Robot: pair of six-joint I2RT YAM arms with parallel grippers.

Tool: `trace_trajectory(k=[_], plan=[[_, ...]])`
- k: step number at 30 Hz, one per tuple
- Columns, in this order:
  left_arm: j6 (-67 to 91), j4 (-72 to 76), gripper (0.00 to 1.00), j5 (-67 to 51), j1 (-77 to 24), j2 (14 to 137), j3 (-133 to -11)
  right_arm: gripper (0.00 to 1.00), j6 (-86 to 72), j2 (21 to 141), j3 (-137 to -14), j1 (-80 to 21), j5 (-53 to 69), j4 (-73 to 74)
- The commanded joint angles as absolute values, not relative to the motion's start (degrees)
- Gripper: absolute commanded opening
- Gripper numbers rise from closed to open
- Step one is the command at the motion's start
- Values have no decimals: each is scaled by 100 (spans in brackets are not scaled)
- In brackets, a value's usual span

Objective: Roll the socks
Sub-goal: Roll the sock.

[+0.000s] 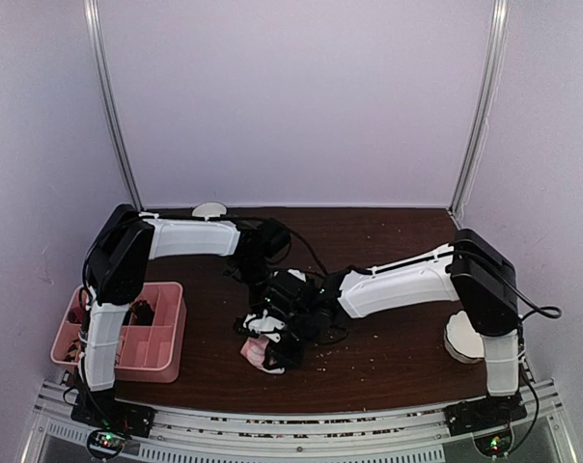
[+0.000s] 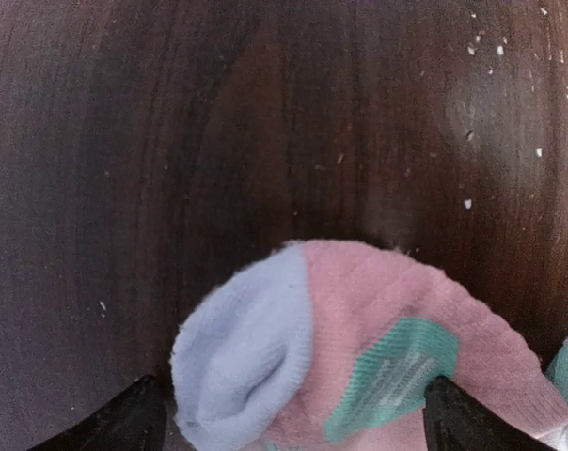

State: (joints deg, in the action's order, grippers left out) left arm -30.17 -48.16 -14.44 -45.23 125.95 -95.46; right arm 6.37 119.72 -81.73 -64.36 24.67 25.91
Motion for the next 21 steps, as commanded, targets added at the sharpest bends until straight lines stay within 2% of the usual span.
trace_trajectory(k=[1,8,15,18,19,21], plan=[[-3114,-5167,98,-1755,-4616,12895,-9554,0,-650,12757,-7373,-6375,2587,3107],[-2796,-4625,98,-1483,-4113,12168,-9453,0,-1678,13048,-6710,-6371,2987,2612],[-2603,-4073,98,-1093,-3729,10827,-8955,0,-1872,13262,-6669,-6246,3104,2665],[-2041,-3846,98,-725,-3550,10599,-8881,0,-1902,13392,-6660,-6202,3159,2678],[-2216,-4048,98,-998,-3461,10623,-8954,0,-1913,13428,-6655,-6193,3176,2676],[-2763,-4711,98,-2353,-3215,10744,-9103,0,-1953,13484,-6655,-6188,3216,2653]])
